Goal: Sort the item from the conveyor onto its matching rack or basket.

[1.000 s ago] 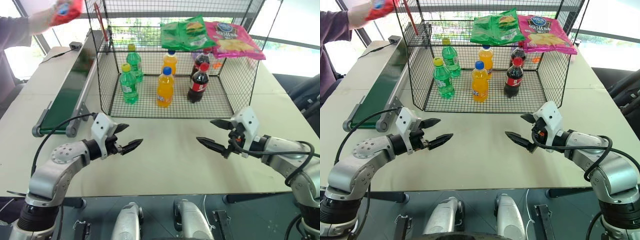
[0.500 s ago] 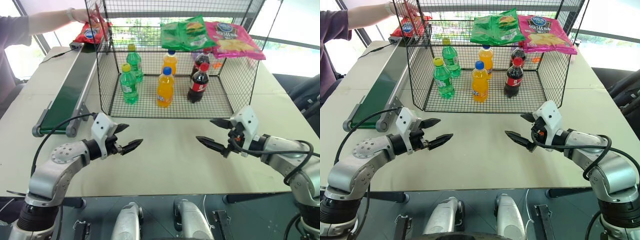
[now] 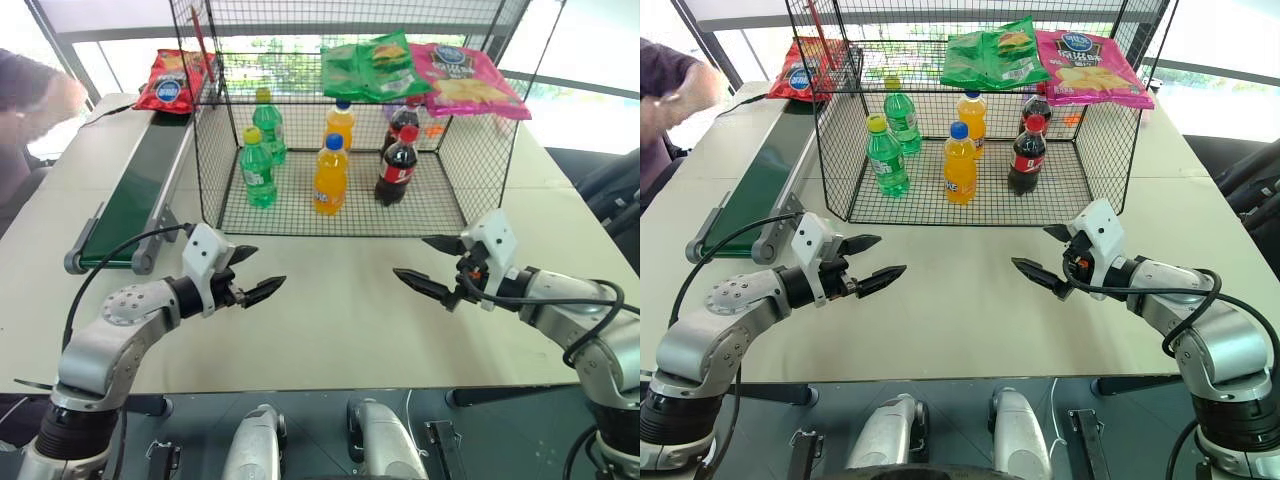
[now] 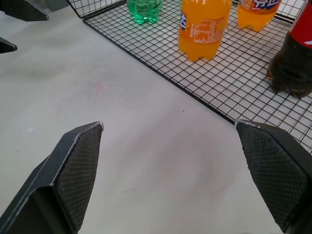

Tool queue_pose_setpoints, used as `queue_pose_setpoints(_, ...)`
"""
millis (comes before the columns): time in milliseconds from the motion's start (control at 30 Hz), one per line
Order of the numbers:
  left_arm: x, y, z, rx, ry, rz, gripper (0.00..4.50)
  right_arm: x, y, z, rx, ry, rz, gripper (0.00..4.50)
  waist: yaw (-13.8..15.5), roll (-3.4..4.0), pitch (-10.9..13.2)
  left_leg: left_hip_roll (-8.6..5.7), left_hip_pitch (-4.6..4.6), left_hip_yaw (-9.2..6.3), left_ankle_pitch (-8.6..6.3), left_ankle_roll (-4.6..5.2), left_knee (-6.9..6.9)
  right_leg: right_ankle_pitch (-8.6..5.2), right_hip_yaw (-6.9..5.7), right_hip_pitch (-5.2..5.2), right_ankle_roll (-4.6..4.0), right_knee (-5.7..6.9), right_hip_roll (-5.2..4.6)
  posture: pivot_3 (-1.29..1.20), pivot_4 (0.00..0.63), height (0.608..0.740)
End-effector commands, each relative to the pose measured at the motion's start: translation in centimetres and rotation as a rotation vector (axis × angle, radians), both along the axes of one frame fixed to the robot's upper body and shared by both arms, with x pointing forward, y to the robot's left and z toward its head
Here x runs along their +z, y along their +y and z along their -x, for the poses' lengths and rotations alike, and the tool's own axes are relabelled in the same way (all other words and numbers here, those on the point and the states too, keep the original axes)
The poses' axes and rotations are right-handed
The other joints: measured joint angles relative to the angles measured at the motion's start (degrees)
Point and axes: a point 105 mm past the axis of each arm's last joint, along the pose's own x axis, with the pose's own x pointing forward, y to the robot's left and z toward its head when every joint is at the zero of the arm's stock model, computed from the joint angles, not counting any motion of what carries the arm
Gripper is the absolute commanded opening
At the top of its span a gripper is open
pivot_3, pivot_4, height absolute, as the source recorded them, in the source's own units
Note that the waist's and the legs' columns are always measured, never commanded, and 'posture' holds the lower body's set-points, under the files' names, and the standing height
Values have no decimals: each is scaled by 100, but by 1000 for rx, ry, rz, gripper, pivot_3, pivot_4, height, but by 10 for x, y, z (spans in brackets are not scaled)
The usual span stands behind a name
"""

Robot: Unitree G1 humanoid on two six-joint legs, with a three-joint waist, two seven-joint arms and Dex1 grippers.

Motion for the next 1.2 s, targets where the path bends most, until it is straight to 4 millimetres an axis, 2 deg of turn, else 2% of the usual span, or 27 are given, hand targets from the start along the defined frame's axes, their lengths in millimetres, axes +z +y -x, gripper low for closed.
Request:
queue_pose_setpoints(33, 12, 2, 1, -5, -49, -16, 4248, 10, 2, -2, 15, -47, 4, 4500, 0, 0, 0, 0, 0, 0, 0, 0, 0, 0, 0, 0, 0, 0, 0, 0, 150, 740)
queue_pose_setpoints(267, 34, 10, 9, -31, -95, -84, 4248, 19, -10, 1, 24, -39, 24, 4500, -1, 0, 0, 0, 1, 0, 0, 0, 0, 0, 0, -1, 0, 2, 0, 0, 150, 740)
queue_pose_setpoints(400, 39, 18, 10, -10, -110, -139, 4248, 24, -17, -1, 23, -35, 44, 4500, -1, 0, 0, 0, 2, 0, 0, 0, 1, 0, 0, 1, 0, 2, 0, 0, 150, 740)
queue_pose_setpoints(467, 44, 32, 13, 8, -152, -242, 4248, 31, -15, 4, 53, -24, 42, 4500, -3, -1, 1, 0, 4, 1, 0, 0, 1, 0, 0, 2, 0, 2, 0, 0, 150, 740)
queue_pose_setpoints(567, 64, 57, 11, 64, -268, -404, 4248, 45, -9, 12, 109, -6, 25, 4500, -13, -1, 1, 2, 2, 4, 0, 0, -2, 0, 1, -7, 0, 4, 0, 0, 150, 740)
queue_pose_setpoints(633, 91, 95, 4, 171, -404, -642, 4248, 71, 9, 21, 201, -15, -42, 4500, -27, 0, 5, 3, -2, 5, 0, -1, -1, 0, 1, -18, -1, 10, 0, 0, 150, 740)
queue_pose_setpoints(700, 101, 124, 3, 222, -462, -872, 4248, 86, 28, 29, 286, -25, -93, 4500, -47, 6, 7, 8, -4, 12, 0, -1, -3, 6, 3, -39, -10, 16, 0, 0, 150, 740)
queue_pose_setpoints(767, 98, 143, 4, 234, -461, -996, 4248, 91, 42, 31, 322, -24, -134, 4500, -50, 10, 4, 8, 1, 14, -1, -2, -12, 8, 2, -42, -13, 14, 0, 0, 150, 740)
queue_pose_setpoints(867, 94, 169, 6, 257, -453, -1138, 4248, 86, 58, 29, 339, -17, -144, 4500, -20, 14, 4, 13, -7, 25, -2, -4, -26, 8, 3, -53, -14, 3, -7, 0, 150, 740)
queue_pose_setpoints(1000, 89, 191, 5, 288, -476, -1270, 4248, 81, 62, 27, 330, -10, -142, 4500, -5, 13, 4, 10, -69, 39, -1, -5, -21, 11, 3, -101, -17, 0, -27, 0, 150, 740)
queue_pose_setpoints(1100, 76, 196, 2, 295, -508, -1323, 4248, 79, 64, 25, 324, -18, -135, 4500, -11, 13, 3, -2, -93, 60, 0, -4, -17, 13, 2, -122, -17, 1, -46, 0, 150, 740)
queue_pose_setpoints(1200, 67, 193, -7, 306, -564, -1324, 4248, 80, 63, 22, 308, -32, -135, 4500, 0, 12, 3, -4, -92, 72, 0, -4, -17, 13, 2, -122, -16, 1, -48, 0, 150, 740)
